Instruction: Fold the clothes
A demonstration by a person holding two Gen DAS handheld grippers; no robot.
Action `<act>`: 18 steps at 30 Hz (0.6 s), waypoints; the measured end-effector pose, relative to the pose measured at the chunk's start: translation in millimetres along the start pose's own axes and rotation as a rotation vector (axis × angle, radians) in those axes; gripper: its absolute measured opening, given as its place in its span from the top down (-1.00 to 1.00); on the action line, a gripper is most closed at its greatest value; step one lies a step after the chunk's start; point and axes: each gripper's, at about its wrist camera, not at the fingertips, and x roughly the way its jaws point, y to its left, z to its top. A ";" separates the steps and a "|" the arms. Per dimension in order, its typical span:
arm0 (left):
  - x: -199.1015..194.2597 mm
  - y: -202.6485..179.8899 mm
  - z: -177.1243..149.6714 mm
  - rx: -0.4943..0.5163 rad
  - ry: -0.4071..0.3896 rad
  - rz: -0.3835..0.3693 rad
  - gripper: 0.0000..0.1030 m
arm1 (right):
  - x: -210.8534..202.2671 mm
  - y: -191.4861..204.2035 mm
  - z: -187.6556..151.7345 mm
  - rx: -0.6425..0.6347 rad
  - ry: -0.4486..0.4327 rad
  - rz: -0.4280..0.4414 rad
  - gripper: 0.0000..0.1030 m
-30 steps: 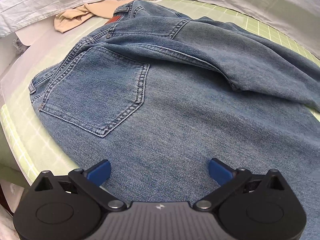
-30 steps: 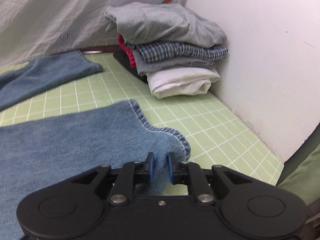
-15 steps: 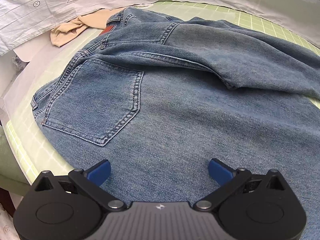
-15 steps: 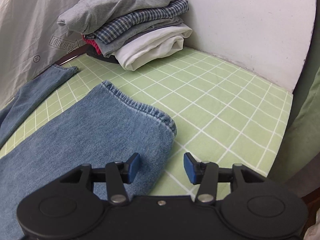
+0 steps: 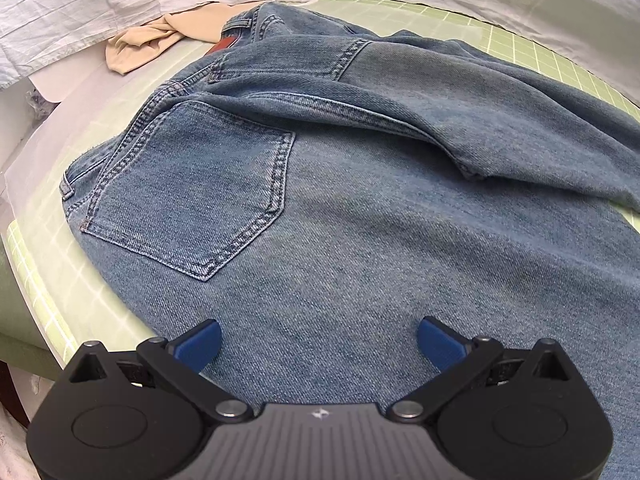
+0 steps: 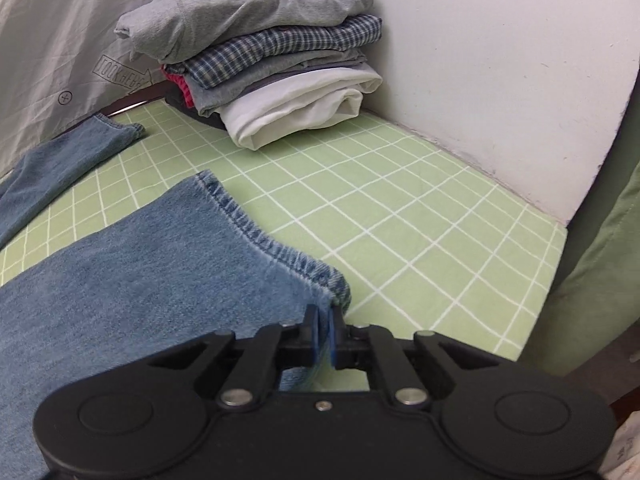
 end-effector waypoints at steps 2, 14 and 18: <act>-0.1 0.7 0.2 -0.004 0.000 -0.006 -1.00 | 2.4 0.2 -1.8 -0.035 0.011 -0.036 0.88; 4.9 12.6 -0.7 0.028 -0.013 -0.100 -1.00 | -26.4 67.1 1.3 -0.194 -0.038 -0.102 -0.66; 7.3 15.7 -5.8 0.079 -0.018 -0.129 -1.00 | -40.7 96.8 -0.1 -0.220 -0.048 -0.037 -0.70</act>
